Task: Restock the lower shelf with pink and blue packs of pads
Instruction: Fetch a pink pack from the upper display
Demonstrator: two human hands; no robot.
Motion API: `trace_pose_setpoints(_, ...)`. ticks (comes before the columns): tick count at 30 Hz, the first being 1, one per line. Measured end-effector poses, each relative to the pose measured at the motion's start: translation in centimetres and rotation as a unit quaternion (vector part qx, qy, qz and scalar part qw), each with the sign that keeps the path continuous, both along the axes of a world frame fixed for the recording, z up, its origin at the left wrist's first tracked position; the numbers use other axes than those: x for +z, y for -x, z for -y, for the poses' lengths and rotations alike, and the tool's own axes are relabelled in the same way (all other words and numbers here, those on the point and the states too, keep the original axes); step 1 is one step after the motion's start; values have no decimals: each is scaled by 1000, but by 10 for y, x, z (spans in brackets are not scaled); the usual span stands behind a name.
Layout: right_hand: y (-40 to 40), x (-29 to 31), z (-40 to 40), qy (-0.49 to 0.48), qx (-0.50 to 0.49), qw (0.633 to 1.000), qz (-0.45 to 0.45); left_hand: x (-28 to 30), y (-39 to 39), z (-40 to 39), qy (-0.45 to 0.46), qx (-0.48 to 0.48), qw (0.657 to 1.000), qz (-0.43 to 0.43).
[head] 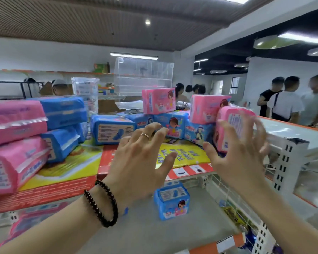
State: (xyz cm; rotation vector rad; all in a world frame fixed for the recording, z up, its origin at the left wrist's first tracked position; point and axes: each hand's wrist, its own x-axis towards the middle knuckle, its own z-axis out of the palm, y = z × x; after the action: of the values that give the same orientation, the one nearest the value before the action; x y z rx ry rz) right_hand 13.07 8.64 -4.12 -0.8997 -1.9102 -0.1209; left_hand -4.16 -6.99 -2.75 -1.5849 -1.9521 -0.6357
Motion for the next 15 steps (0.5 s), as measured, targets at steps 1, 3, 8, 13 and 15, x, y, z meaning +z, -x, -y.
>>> trace_pose_setpoints(1, -3, 4, -9, 15, -36, 999, -10, 1, 0, -7, 2, 1, 1000, -1)
trace_pose_setpoints(3, -9, 13, -25, 47, -64, 996, -42, 1, -4, -22, 4, 0, 1000, 12)
trace_pose_setpoints(8, -8, 21, -70, 79, -55, 993, -64, -4, -19, -54, -2, -11, 1000, -5)
trace_pose_setpoints(13, 10, 7, -98, 141, -20, 985, -100, -7, -29, -72, 9, 1, 1000, -22)
trace_pose_setpoints(15, 15, -1, -105, 161, -5, 982, -97, -10, -32, -76, 12, 2, 1000, -24)
